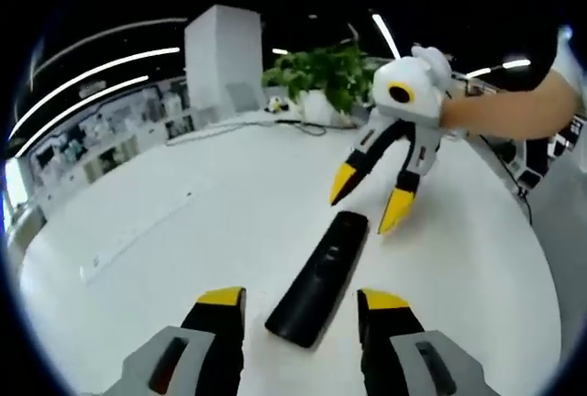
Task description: Press the specified remote control buttons in sequence, fully releasing each button before pressing the next.
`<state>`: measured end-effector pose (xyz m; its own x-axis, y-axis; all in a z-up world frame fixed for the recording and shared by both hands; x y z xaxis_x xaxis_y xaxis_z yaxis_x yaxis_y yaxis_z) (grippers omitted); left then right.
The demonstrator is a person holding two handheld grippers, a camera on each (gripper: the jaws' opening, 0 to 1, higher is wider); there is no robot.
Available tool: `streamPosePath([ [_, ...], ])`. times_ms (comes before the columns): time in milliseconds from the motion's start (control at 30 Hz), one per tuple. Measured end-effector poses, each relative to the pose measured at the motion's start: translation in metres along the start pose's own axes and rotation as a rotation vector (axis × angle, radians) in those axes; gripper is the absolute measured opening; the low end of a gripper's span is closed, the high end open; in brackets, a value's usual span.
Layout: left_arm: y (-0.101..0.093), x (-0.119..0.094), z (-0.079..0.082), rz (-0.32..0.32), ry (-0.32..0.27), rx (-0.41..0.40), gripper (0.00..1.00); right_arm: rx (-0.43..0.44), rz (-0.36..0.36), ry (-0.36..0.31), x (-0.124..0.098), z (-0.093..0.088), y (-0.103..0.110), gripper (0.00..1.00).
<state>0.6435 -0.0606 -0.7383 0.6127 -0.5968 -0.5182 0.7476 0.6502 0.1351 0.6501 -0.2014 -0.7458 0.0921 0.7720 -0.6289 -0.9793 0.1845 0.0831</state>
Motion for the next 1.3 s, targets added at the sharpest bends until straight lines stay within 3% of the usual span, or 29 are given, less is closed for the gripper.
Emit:
streamPosePath([
  [367, -0.004, -0.008, -0.005, 0.083, -0.021, -0.064, 0.64, 0.063, -0.121, -0.129, -0.011, 0.002, 0.006, 0.39],
  [633, -0.002, -0.02, 0.002, 0.179, -0.081, -0.159, 0.73, 0.16, -0.214, -0.237, -0.024, 0.005, 0.005, 0.5],
  [867, -0.009, -0.029, -0.001, 0.226, -0.098, -0.234, 0.73, 0.217, -0.263, -0.288, -0.032, 0.003, 0.016, 0.48],
  [1033, -0.017, -0.034, -0.002, 0.225, -0.104, -0.258, 0.73, 0.231, -0.274, -0.287, -0.036, 0.002, 0.023, 0.48],
  [1300, -0.026, -0.052, -0.007, 0.245, -0.102, -0.311, 0.81, 0.256, -0.29, -0.25, -0.045, -0.003, 0.043, 0.52],
])
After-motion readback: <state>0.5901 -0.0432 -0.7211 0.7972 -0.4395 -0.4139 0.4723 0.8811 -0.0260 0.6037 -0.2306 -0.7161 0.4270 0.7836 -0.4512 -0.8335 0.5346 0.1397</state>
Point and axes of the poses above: the point that each gripper's makers call its tool centre point, and the gripper's own axes: x roughly forward along the fingers, y roughly to its left, z roughly out of its top, the point moved 3 cm from there along -x, roughly backward along the fingers, and after that the axes turned 11 degrees about z, right-handed, at the moved point
